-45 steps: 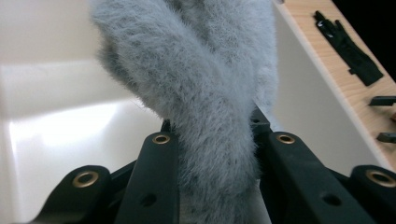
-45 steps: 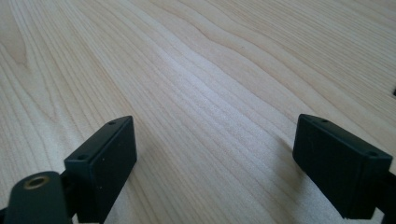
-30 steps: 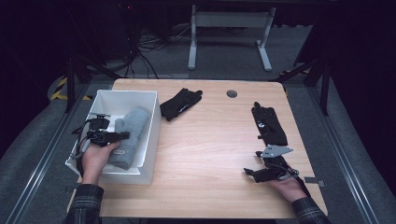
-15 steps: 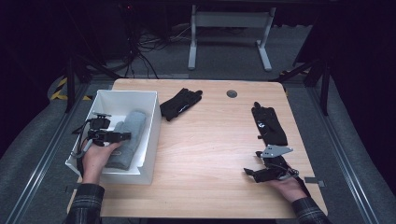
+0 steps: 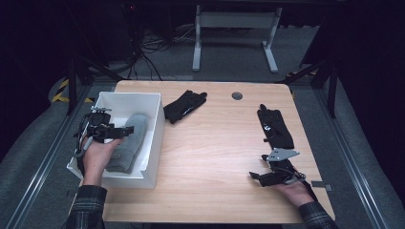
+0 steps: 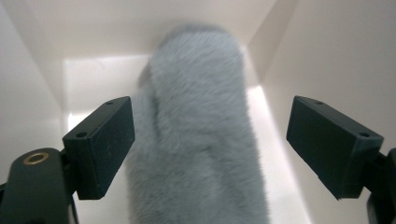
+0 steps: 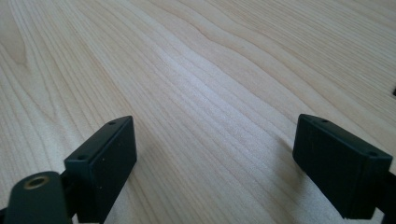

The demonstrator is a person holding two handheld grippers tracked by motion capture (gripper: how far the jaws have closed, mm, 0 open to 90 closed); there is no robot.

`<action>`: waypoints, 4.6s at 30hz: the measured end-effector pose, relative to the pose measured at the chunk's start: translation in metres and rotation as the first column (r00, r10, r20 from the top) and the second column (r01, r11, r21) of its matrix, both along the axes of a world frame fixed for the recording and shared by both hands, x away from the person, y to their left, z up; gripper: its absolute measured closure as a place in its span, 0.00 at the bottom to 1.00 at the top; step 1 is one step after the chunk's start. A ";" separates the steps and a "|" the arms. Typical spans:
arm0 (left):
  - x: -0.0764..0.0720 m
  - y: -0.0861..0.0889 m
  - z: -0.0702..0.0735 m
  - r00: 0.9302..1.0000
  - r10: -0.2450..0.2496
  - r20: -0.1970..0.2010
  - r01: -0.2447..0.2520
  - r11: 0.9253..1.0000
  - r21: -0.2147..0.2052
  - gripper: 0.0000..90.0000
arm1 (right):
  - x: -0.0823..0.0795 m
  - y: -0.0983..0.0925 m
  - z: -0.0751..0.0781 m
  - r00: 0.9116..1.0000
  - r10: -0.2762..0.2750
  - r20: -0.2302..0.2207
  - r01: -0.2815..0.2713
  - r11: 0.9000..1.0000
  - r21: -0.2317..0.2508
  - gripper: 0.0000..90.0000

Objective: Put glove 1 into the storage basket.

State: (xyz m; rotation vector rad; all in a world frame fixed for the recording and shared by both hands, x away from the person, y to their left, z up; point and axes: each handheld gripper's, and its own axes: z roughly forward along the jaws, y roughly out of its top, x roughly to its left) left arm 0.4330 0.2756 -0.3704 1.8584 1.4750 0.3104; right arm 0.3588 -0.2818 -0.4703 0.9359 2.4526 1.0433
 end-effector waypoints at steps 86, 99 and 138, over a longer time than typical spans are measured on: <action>-0.059 -0.222 -0.098 0.767 -0.641 0.029 0.631 0.762 0.144 0.01 | 0.040 -0.027 0.038 0.991 -0.120 0.054 0.120 0.993 0.006 0.51; -0.066 -0.217 -0.107 0.745 -0.663 0.070 0.638 0.740 0.215 0.00 | 0.064 -0.048 0.048 0.976 -0.200 0.084 0.201 0.980 -0.002 0.99; -0.066 -0.216 -0.107 0.752 -0.656 0.069 0.631 0.746 0.212 0.00 | 0.030 -0.016 0.021 0.996 0.009 -0.093 -0.017 0.996 -0.086 1.00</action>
